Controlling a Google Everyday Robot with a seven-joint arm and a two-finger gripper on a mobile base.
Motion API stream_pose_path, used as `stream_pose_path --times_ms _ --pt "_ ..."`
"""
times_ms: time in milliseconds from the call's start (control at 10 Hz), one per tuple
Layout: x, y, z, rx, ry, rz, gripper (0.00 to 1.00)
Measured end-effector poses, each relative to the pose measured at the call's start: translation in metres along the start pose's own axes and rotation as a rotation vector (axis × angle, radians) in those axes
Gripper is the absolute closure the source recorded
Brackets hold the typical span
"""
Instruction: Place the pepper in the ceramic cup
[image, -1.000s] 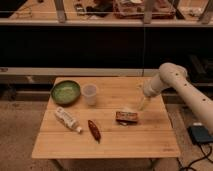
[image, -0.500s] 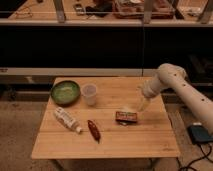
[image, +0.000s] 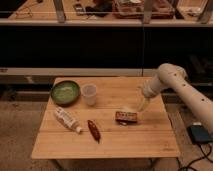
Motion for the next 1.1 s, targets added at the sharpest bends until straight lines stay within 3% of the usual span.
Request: stream_pose_path --times_ms 300,500,800,1100 --pt "0.019 0.008 0.004 0.002 0.041 0.138 0.2" --pt "0.058 0.02 0.007 0.011 0.074 0.319 0.2" --pt "0.115 0.032 0.01 0.037 0.097 0.487 0.2" --pt "0.128 0.031 0.012 0.057 0.094 0.558 0.2"
